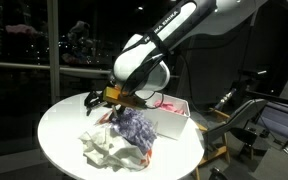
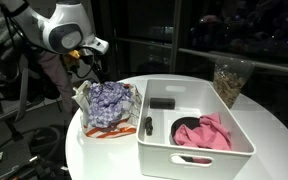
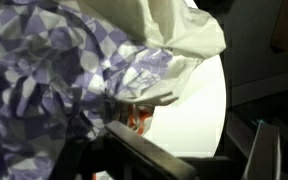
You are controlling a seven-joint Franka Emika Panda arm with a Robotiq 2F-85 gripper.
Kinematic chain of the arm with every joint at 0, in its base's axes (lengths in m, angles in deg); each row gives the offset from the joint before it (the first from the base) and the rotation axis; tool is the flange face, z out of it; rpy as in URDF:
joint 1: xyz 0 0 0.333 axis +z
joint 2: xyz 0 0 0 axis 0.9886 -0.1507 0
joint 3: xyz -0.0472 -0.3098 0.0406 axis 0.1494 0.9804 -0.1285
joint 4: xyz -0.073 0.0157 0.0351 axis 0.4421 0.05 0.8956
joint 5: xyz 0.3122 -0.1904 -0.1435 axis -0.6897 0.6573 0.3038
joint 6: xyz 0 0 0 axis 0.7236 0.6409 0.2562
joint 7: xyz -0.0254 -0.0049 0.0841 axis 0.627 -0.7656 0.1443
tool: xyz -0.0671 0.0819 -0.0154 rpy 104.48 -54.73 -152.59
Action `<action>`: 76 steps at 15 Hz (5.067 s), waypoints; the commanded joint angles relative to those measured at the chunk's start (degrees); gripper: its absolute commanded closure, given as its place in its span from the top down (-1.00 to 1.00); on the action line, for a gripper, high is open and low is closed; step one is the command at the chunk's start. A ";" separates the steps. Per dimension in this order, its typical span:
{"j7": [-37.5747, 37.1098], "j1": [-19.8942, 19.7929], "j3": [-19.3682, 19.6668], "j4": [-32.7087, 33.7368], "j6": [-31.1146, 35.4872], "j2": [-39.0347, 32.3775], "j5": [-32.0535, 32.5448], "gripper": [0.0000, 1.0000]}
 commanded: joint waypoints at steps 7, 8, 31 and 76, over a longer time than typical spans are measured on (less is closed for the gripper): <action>11.81 -7.30 -5.32 10.03 -5.22 -10.47 -4.62 1.00; 11.67 -7.05 -4.65 10.63 -5.95 -11.24 -3.84 1.00; 9.62 -2.62 -0.40 9.50 -5.60 -6.07 1.30 -0.73; 35.47 -19.29 -18.86 23.10 -12.87 -21.11 -21.23 -0.77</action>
